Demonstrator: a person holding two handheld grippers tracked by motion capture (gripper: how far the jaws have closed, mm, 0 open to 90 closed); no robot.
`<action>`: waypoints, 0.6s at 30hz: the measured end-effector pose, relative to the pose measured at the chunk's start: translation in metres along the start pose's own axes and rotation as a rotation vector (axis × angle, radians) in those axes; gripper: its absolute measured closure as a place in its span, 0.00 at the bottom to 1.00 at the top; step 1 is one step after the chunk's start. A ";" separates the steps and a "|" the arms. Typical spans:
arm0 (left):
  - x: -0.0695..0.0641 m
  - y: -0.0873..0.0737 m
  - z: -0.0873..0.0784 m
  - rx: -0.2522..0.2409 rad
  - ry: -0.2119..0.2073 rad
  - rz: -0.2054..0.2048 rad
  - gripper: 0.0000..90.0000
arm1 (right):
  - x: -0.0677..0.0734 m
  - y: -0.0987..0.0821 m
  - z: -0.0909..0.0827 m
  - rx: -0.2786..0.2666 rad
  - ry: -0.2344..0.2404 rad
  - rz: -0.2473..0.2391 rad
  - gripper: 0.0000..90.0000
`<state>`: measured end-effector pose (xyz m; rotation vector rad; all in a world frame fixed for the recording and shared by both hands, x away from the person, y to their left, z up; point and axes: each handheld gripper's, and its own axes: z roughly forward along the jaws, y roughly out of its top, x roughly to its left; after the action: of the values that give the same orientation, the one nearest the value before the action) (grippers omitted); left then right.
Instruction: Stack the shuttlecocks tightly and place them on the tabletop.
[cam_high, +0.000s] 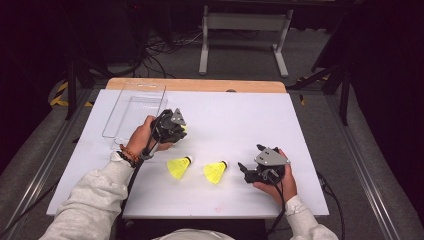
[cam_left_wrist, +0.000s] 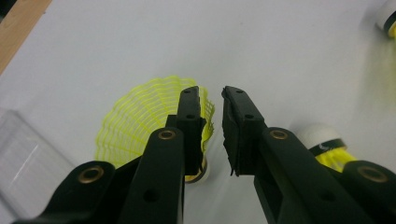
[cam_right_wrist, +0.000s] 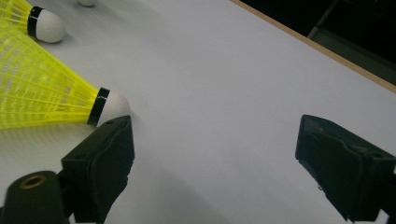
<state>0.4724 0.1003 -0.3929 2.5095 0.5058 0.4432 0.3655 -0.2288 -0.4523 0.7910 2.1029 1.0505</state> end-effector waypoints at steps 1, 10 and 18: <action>-0.001 0.003 0.002 -0.004 -0.001 0.004 0.86 | 0.000 0.000 0.000 0.000 0.002 0.001 0.14; -0.011 0.015 0.012 -0.004 -0.034 0.020 0.82 | 0.001 -0.001 0.000 0.007 0.024 -0.010 0.14; -0.023 0.023 0.027 0.029 -0.030 0.053 0.89 | 0.003 -0.001 0.002 0.022 0.038 -0.022 0.14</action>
<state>0.4696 0.0603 -0.4065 2.5583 0.4377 0.4206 0.3655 -0.2259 -0.4548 0.7619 2.1535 1.0397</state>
